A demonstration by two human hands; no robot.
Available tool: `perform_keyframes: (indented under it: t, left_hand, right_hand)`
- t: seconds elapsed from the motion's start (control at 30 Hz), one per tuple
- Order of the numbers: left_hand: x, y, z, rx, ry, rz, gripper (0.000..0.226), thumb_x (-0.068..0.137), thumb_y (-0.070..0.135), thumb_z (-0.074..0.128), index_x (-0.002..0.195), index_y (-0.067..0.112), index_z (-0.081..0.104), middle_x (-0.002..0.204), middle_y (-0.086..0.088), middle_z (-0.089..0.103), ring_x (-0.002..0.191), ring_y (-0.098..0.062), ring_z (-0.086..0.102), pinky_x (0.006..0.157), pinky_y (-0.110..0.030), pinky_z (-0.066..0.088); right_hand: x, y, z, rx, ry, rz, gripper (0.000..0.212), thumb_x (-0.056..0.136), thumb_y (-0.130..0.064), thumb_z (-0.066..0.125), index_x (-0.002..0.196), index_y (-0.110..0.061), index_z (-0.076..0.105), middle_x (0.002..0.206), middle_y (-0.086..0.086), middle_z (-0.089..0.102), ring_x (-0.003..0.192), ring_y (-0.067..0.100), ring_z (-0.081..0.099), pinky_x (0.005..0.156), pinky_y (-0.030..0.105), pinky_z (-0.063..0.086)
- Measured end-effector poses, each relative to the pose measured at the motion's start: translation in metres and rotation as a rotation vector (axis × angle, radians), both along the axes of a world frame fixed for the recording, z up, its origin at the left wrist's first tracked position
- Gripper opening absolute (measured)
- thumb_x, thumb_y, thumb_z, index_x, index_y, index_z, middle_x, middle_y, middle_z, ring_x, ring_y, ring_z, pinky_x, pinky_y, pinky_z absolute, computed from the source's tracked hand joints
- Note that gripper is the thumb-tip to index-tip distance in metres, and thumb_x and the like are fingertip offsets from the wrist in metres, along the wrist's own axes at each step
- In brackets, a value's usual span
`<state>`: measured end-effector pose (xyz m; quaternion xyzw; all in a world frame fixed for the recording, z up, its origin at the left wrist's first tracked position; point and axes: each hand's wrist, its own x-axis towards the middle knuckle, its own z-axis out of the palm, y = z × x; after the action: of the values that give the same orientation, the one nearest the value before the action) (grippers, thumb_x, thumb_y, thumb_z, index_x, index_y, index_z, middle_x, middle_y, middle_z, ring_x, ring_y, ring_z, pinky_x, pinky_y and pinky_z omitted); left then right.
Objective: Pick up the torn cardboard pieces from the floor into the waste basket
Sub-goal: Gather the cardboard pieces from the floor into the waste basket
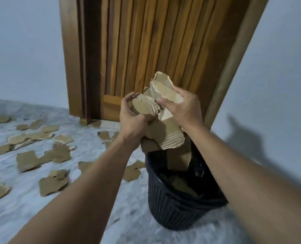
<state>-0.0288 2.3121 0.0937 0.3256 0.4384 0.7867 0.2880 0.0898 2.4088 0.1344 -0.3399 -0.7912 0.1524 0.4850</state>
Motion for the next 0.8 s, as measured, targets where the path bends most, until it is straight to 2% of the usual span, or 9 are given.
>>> perform_keyframes:
  t: [0.1,0.17,0.27,0.37,0.47,0.53,0.6,0.73,0.8]
  left_hand:
    - [0.040,0.036,-0.001,-0.048,0.067,-0.099,0.067,0.075,-0.014,0.074,0.128,0.018,0.049,0.108,0.000,0.064,0.094,-0.012,0.066,0.072,-0.030,0.061]
    - [0.051,0.052,-0.016,-0.120,0.096,-0.129,0.055,0.078,-0.012,0.071,0.122,0.017,0.055,0.103,0.001,0.066,0.089,-0.012,0.065,0.065,-0.024,0.058]
    - [0.053,0.064,-0.043,-0.257,0.189,-0.187,0.040,0.082,-0.007,0.068,0.108,0.023,0.062,0.107,0.000,0.067,0.099,-0.018,0.065,0.074,-0.029,0.056]
    - [0.045,0.055,-0.065,-0.347,0.296,-0.215,0.031,0.085,-0.006,0.065,0.106,0.017,0.065,0.107,-0.005,0.071,0.098,-0.022,0.067,0.074,-0.030,0.054]
    - [0.030,0.025,-0.080,-0.367,0.447,-0.111,0.022,0.089,0.005,0.065,0.105,0.020,0.067,0.102,0.002,0.072,0.096,-0.014,0.069,0.081,-0.034,0.059]
    - [0.015,-0.007,-0.093,-0.386,0.567,0.042,0.018,0.093,0.015,0.065,0.109,0.023,0.067,0.100,0.010,0.071,0.097,-0.004,0.067,0.082,-0.029,0.056]
    - [-0.001,-0.046,-0.112,-0.419,0.626,0.214,0.021,0.096,0.024,0.063,0.116,0.026,0.063,0.105,0.013,0.071,0.100,-0.002,0.065,0.086,-0.027,0.051]
    - [-0.035,-0.137,-0.173,-0.609,0.655,0.433,0.034,0.096,0.042,0.060,0.129,0.032,0.055,0.126,0.008,0.066,0.099,-0.019,0.067,0.086,-0.038,0.053]
    - [-0.048,-0.188,-0.216,-0.825,0.722,0.513,0.054,0.093,0.058,0.055,0.139,0.030,0.050,0.140,0.000,0.058,0.130,-0.030,0.052,0.103,-0.049,0.045]
  right_hand:
    - [0.054,0.024,-0.018,-0.015,0.014,-0.131,0.064,0.079,-0.050,0.082,0.134,-0.022,0.067,0.116,-0.016,0.063,0.104,-0.004,0.054,0.079,0.000,0.038]
    - [0.083,0.032,-0.042,-0.075,-0.084,-0.192,0.058,0.082,-0.049,0.080,0.132,-0.023,0.068,0.115,-0.013,0.063,0.103,0.001,0.054,0.078,0.010,0.040]
    - [0.118,0.037,-0.077,-0.079,-0.396,-0.214,0.044,0.086,-0.054,0.071,0.121,-0.029,0.074,0.112,-0.012,0.065,0.105,0.015,0.063,0.077,0.027,0.048]
    - [0.132,0.037,-0.082,-0.037,-0.551,-0.259,0.046,0.087,-0.063,0.056,0.116,-0.033,0.076,0.115,-0.010,0.067,0.106,0.018,0.064,0.081,0.033,0.053]
    - [0.119,0.032,-0.073,0.000,-0.537,-0.203,0.041,0.094,-0.051,0.060,0.124,-0.026,0.072,0.121,-0.005,0.065,0.106,0.018,0.065,0.077,0.028,0.046]
    - [0.093,0.021,-0.072,0.013,-0.546,-0.097,0.043,0.096,-0.047,0.059,0.130,-0.022,0.068,0.125,-0.003,0.063,0.107,0.018,0.064,0.079,0.029,0.046]
    - [0.058,0.004,-0.077,0.034,-0.571,0.024,0.049,0.096,-0.050,0.054,0.135,-0.021,0.064,0.129,-0.001,0.060,0.113,0.020,0.062,0.083,0.031,0.048]
    - [-0.025,-0.041,-0.092,0.050,-0.666,0.187,0.054,0.100,-0.048,0.050,0.144,-0.017,0.054,0.141,0.003,0.053,0.125,0.023,0.053,0.094,0.035,0.047]
    - [-0.063,-0.068,-0.110,0.003,-0.680,0.234,0.054,0.101,-0.046,0.049,0.147,-0.016,0.051,0.148,0.004,0.048,0.132,0.024,0.049,0.101,0.039,0.046]
